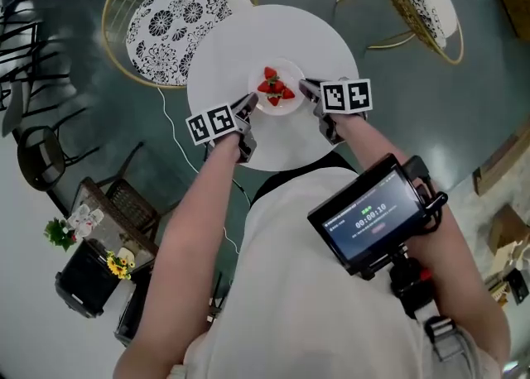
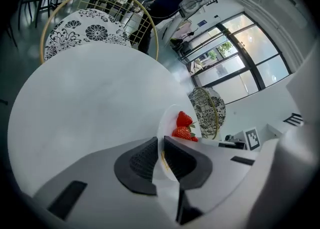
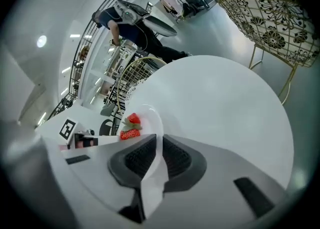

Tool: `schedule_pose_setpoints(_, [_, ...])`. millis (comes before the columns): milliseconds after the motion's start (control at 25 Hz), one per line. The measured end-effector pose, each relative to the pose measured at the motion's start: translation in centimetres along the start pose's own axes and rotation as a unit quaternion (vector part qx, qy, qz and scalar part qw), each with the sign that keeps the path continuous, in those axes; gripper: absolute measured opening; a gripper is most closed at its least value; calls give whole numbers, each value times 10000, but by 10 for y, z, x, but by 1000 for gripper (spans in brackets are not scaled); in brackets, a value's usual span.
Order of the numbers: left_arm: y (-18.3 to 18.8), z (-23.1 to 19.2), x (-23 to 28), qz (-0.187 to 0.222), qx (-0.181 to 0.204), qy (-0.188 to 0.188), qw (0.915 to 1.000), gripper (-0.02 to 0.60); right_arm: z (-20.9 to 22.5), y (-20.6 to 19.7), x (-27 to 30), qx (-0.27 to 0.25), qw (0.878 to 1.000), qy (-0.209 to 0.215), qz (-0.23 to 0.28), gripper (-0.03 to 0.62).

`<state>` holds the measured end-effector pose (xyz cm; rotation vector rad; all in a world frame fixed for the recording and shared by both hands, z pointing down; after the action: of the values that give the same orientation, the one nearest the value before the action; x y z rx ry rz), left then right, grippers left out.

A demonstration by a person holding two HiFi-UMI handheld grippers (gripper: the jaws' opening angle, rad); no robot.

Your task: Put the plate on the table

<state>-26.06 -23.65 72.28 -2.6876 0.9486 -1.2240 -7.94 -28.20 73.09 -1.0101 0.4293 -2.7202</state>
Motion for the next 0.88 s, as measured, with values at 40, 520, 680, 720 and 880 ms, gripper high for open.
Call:
schedule_pose_setpoints(40, [0,-3,0,-16,23,49,10000,20,-1,-2,3,-39,10000,-26,-29,23])
schedule_pose_setpoints(520, [-15,-14,4,-299,344,467,9979,23,5,-25,8,-355,9984,-385,-232,25])
schedule_pose_setpoints(680, [-15,-17,6,-409,498,597,9961,28,2,-25,10,-843,9943,-515,-389,29])
schedule_pose_setpoints(720, [-15,-18,7,-427,535,631,9957,29,2,-25,12,-938,9933,-551,-385,31])
schedule_pose_setpoints(880, [-15,-19,9,-445,693,751,9938,32,1,-27,15,-1240,9894,-685,-334,40])
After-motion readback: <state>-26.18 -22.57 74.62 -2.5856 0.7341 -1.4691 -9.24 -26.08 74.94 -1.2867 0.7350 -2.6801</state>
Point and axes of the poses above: the fingertips, and each gripper's own axes: x forward along the fingers, z to its right, y out of its top, the point moved 4 cm from there along -x, backward along the fingers, and after that the axes turned 8 degrees about z, right-handed, at the moved point
